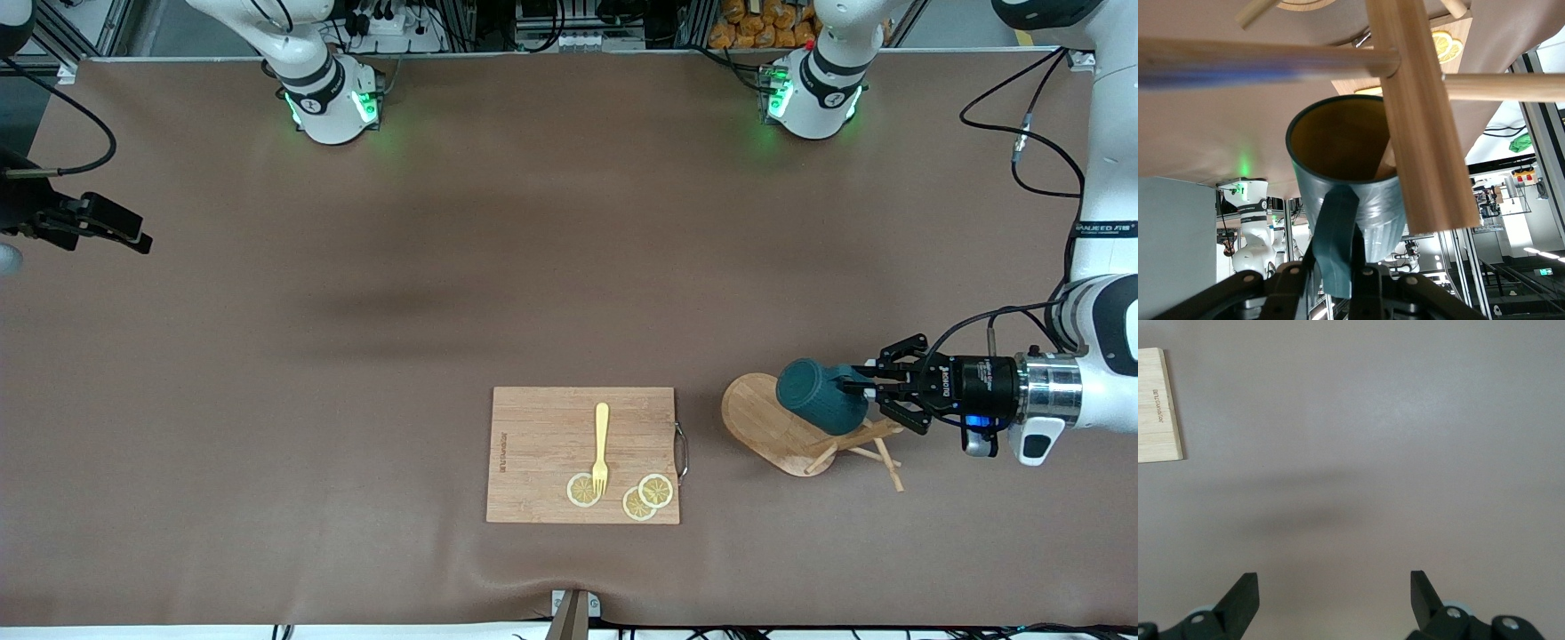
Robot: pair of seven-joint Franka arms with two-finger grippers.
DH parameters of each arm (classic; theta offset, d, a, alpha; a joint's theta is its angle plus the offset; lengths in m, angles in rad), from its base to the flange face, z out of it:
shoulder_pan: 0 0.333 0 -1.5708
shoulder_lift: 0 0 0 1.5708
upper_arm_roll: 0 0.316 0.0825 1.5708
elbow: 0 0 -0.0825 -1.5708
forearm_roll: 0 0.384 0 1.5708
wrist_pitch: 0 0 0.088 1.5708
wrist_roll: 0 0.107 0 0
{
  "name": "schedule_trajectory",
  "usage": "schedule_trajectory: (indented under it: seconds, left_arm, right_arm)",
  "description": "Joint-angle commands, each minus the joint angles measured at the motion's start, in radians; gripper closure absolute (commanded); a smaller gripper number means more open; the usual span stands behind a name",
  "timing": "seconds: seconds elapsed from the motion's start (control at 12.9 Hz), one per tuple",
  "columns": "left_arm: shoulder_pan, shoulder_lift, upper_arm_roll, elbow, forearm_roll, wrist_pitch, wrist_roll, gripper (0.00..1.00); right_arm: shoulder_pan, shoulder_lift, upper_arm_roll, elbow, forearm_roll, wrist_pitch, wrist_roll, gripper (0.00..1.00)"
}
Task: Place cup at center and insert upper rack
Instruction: 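Hang the mug handle onto a stand peg with the left gripper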
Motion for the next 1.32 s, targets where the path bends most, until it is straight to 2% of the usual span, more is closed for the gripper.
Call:
schedule_trajectory:
  seconds: [0.0, 0.39, 0.85, 1.09, 1.16, 1.24]
  left_arm:
    - [0.005, 0.007, -0.003, 0.005, -0.025, -0.005, 0.013, 1.0]
    - [0.005, 0.012, 0.011, 0.008, -0.025, 0.001, 0.015, 1.0]
    - [-0.003, 0.018, 0.012, 0.011, -0.025, 0.015, 0.018, 1.0]
    - [-0.004, 0.019, 0.012, 0.01, -0.025, 0.03, 0.015, 0.89]
    - [-0.004, 0.021, 0.012, 0.01, -0.025, 0.03, 0.013, 0.79]
    - [-0.006, 0.021, 0.012, 0.011, -0.025, 0.033, 0.013, 0.79]
  right_arm:
    - [-0.001, -0.003, 0.001, 0.003, 0.01, -0.004, 0.005, 0.0]
    - [0.002, -0.006, 0.001, 0.006, -0.029, -0.007, 0.005, 0.0]
    - [0.002, -0.011, 0.003, 0.014, -0.069, -0.075, 0.007, 0.0]
    - [0.0, -0.011, 0.003, 0.012, -0.055, -0.093, 0.016, 0.0]
    - [0.0, -0.011, 0.003, 0.012, -0.053, -0.093, 0.014, 0.0]
    - [-0.001, -0.009, 0.004, 0.014, -0.052, -0.092, 0.014, 0.0]
